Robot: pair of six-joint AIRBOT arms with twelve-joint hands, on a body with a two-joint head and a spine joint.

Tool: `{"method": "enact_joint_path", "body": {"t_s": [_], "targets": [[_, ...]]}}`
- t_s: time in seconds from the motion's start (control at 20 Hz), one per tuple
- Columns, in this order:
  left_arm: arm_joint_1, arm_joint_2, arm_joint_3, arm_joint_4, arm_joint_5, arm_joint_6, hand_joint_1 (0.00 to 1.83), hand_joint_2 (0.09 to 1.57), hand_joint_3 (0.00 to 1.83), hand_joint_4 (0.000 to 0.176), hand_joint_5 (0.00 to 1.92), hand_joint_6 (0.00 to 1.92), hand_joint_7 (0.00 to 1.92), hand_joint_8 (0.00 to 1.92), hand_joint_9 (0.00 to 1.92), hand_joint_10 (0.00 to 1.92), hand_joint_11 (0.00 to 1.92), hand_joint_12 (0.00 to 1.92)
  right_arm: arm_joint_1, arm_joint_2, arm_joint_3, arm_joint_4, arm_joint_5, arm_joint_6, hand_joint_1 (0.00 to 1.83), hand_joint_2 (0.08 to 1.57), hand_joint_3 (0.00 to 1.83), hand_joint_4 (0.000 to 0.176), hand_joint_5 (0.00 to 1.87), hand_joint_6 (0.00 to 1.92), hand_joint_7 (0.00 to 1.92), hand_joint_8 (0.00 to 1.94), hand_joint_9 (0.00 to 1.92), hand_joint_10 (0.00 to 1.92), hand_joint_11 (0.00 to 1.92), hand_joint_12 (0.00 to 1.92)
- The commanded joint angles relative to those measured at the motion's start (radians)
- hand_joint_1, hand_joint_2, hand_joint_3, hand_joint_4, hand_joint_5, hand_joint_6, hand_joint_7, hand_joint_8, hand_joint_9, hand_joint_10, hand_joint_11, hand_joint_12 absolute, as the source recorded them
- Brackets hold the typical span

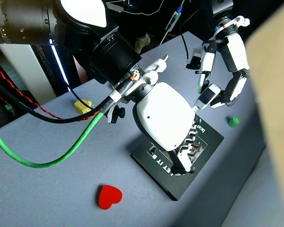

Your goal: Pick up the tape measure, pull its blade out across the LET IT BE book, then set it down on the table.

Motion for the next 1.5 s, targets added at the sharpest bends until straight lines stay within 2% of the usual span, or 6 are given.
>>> {"method": "enact_joint_path", "body": {"t_s": [0.0,1.1,1.15,1.2,1.3,1.45], "targets": [[-0.016,0.0,0.003,0.022,-0.066,-0.011,1.37,1.13,0.0,0.0,0.88,1.0,1.02,0.96,0.84,1.31,0.76,1.19,0.005,0.002,0.002,-0.085,0.008,-0.001,1.0,1.08,0.0,0.0,0.7,0.01,0.76,0.0,0.72,0.01,0.34,0.94],[-0.018,0.0,0.005,0.022,-0.068,-0.016,1.37,1.13,0.0,0.0,0.86,1.0,1.01,1.0,0.83,1.31,0.76,1.17,0.002,0.002,0.002,-0.093,0.017,0.003,1.03,1.09,0.0,0.0,0.78,0.01,0.85,0.01,0.78,0.02,0.39,0.94],[-0.018,0.0,0.005,0.022,-0.068,-0.016,1.37,1.13,0.0,0.0,0.87,1.0,1.01,1.0,0.84,1.31,0.77,1.17,0.002,0.002,0.002,-0.093,0.017,0.003,1.07,1.15,0.0,0.0,0.87,0.89,0.95,0.02,0.87,0.03,0.45,0.95],[-0.018,0.0,0.005,0.022,-0.068,-0.016,1.37,1.13,0.0,0.0,0.87,1.0,1.01,1.0,0.84,1.31,0.78,1.17,0.002,0.002,0.002,-0.093,0.017,0.003,1.17,1.15,0.0,0.0,0.84,1.12,0.98,0.8,0.96,0.05,0.53,0.98],[-0.018,0.0,0.006,0.022,-0.068,-0.016,1.37,1.13,0.0,0.0,0.87,1.0,1.01,1.0,0.84,1.31,0.77,1.17,0.002,0.002,0.002,-0.093,0.017,0.004,1.19,1.15,0.0,0.031,0.88,1.13,0.97,1.0,1.07,0.09,0.64,1.06],[-0.018,-0.001,0.006,0.022,-0.068,-0.017,1.37,1.13,0.0,0.0,0.87,1.0,1.02,0.99,0.83,1.31,0.75,1.16,0.002,0.002,0.001,-0.093,0.019,0.004,1.2,1.14,0.0,0.033,0.9,1.09,0.98,1.01,1.11,0.11,0.7,1.12]]}}
